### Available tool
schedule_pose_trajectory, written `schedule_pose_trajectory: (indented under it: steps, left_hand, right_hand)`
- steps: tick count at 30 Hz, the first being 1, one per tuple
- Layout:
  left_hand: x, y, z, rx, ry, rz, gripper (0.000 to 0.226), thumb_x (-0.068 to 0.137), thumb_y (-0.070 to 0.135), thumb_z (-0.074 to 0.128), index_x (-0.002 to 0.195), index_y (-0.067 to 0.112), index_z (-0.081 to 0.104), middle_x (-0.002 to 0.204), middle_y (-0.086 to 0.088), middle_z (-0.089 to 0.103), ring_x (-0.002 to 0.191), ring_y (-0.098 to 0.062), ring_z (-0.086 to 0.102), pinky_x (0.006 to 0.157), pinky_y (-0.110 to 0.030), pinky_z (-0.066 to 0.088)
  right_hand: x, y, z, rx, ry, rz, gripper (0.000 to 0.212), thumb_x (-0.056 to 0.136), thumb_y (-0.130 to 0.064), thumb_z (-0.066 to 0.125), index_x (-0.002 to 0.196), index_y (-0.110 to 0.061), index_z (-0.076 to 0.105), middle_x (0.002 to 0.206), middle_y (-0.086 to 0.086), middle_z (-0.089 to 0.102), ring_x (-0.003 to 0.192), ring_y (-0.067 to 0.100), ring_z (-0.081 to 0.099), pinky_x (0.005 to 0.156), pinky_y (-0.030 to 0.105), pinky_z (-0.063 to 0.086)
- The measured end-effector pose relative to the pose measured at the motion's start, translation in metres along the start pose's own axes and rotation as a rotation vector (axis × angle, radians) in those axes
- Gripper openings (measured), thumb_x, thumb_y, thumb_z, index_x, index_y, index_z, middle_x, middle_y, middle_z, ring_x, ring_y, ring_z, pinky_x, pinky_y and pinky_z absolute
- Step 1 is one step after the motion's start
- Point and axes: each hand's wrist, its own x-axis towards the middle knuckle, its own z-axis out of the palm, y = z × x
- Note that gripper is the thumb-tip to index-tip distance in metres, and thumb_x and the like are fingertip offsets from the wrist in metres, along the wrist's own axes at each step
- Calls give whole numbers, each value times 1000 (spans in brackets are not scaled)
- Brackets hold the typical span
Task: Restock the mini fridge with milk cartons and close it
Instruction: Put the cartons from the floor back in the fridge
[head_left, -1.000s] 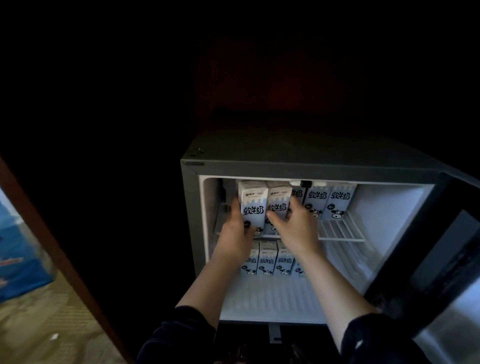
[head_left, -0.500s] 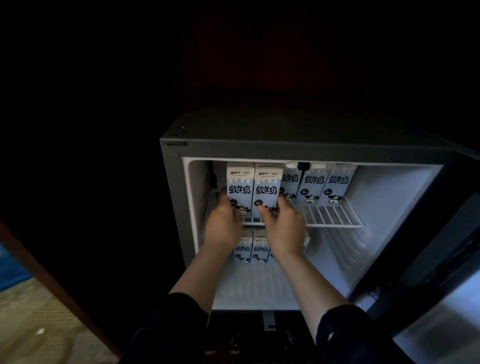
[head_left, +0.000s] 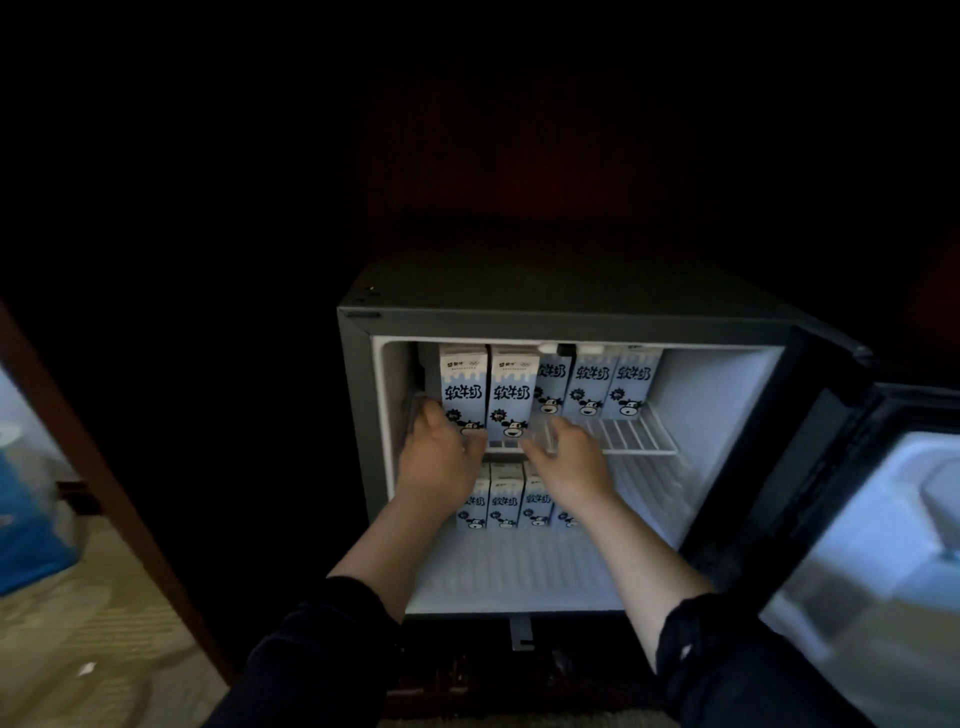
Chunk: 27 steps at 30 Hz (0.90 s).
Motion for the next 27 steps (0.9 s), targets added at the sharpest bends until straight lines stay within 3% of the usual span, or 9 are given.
schedule_pose_trajectory:
  steps: [2,5,10,12,15,19,23,27]
  left_hand:
    - [-17,11,-9,66,-90,71,51,96,37,43,133,4,35,130,-15,49,117,-32,51,95,-40,44]
    - [-45,27,-19,183,-249,172,36,96,40,41,116,11,48,108,-7,60,95,-24,59,85,-39,50]
    - [-88,57,-32,344,-462,332,45,97,44,37,129,15,47,132,-9,54,117,-26,53,96,-35,44]
    - [-106,76,-30,474,-533,391,49,96,48,36,134,19,43,139,-7,48,123,-27,49,97,-35,41]
    - [-133,105,-19,610,-554,512,49,95,48,37,132,17,45,136,-10,50,119,-28,50,88,-33,39]
    - [-171,143,5,593,-615,614,48,97,45,37,134,15,43,134,-10,52,120,-28,49,94,-37,41]
    - [-209,172,43,582,-691,705,43,97,45,38,129,17,46,129,-9,55,116,-28,51,82,-32,38]
    - [-245,182,92,588,-803,746,43,96,44,39,127,16,48,129,-9,55,115,-28,52,88,-33,40]
  right_hand:
    - [-14,2,-16,-48,-45,6,44,96,-35,50,134,-13,48,125,5,61,89,16,66,73,22,52]
    - [-36,5,-44,-131,-102,28,22,95,-32,52,107,-18,63,103,3,70,85,20,67,80,39,56]
    - [-79,13,-104,-298,-182,15,20,92,-37,54,94,-20,65,100,0,69,90,20,65,81,34,53]
    - [-99,18,-129,-358,-197,23,20,91,-40,55,95,-23,65,100,-1,66,92,21,63,81,34,52]
    - [-131,33,-162,-415,-198,8,23,90,-42,54,91,-21,66,92,-1,67,91,23,63,77,34,52]
    - [-176,62,-197,-486,-217,45,25,90,-44,55,102,-24,64,102,-3,68,98,21,62,75,33,48]
    - [-225,102,-225,-508,-217,117,28,89,-47,53,111,-32,59,109,-8,65,104,20,59,77,31,44]
    - [-275,150,-239,-543,-222,200,29,89,-46,55,113,-30,58,111,-4,64,107,22,58,77,32,43]
